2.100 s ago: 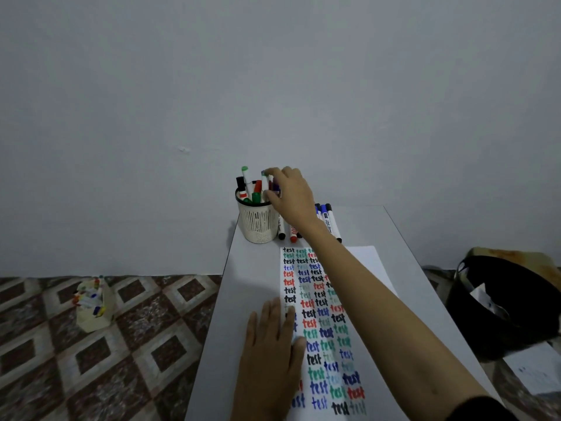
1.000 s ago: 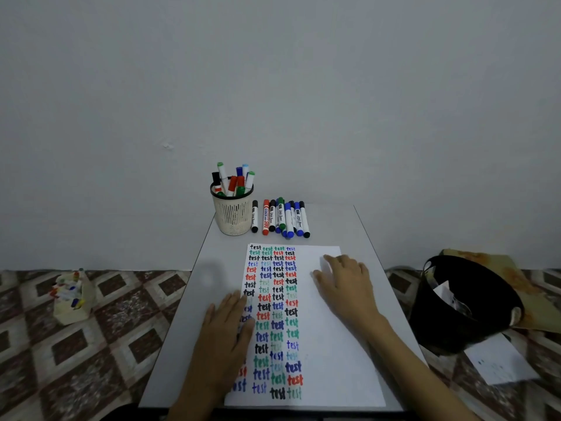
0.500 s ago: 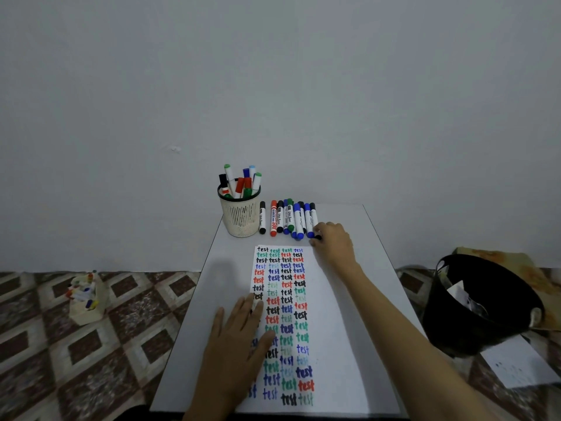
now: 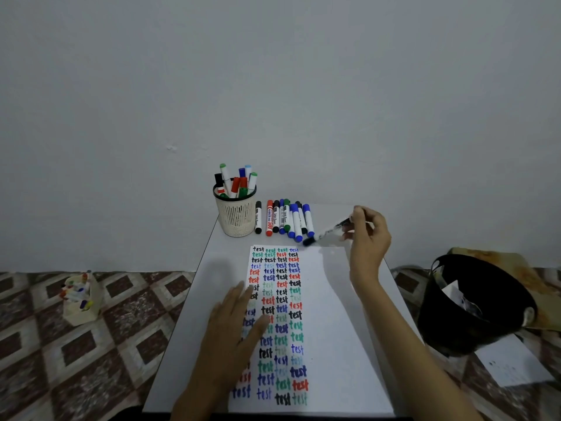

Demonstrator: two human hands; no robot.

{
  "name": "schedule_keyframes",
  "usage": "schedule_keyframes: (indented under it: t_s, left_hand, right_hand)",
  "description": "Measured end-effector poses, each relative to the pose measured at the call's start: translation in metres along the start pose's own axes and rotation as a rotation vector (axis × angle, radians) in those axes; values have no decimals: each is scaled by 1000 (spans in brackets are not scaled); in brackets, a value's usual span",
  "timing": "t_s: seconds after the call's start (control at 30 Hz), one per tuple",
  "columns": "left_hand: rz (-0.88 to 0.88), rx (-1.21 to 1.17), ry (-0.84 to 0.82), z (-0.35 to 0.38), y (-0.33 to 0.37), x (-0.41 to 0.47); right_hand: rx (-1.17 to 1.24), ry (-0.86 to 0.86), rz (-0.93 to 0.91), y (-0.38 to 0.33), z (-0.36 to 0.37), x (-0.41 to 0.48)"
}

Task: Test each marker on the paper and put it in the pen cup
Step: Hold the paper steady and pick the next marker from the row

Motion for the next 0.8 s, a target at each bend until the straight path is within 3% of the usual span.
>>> schedule_keyframes:
  t_s: [0.17,0.3,0.43,0.63,0.8]
  left_hand:
    - [95,-145,-18,2,43,19]
    - [168,-219,-111,13,63,20]
    - [161,-269,-136,20,59,11]
    - [136,-444,-92,28,56,7]
    - [23,-697,-191,21,62,4]
  right_hand:
    - [112,-436,90,-32,-1,-48]
    - [152,-577,195,-34,-1,-79]
    - [33,-802,266,-22,-7,-95]
    - [102,-854,337,-19,-9,-100]
    - [163,-936,254,-24,-11,-93]
Point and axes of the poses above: each hand's wrist, its own x-axis towards the middle knuckle, its own z-axis out of the palm, y = z × x, the point moved 3 cm from there along x, towards the middle knuckle, and after that the axes turned 11 degrees about -x, right-handed, at the moved point
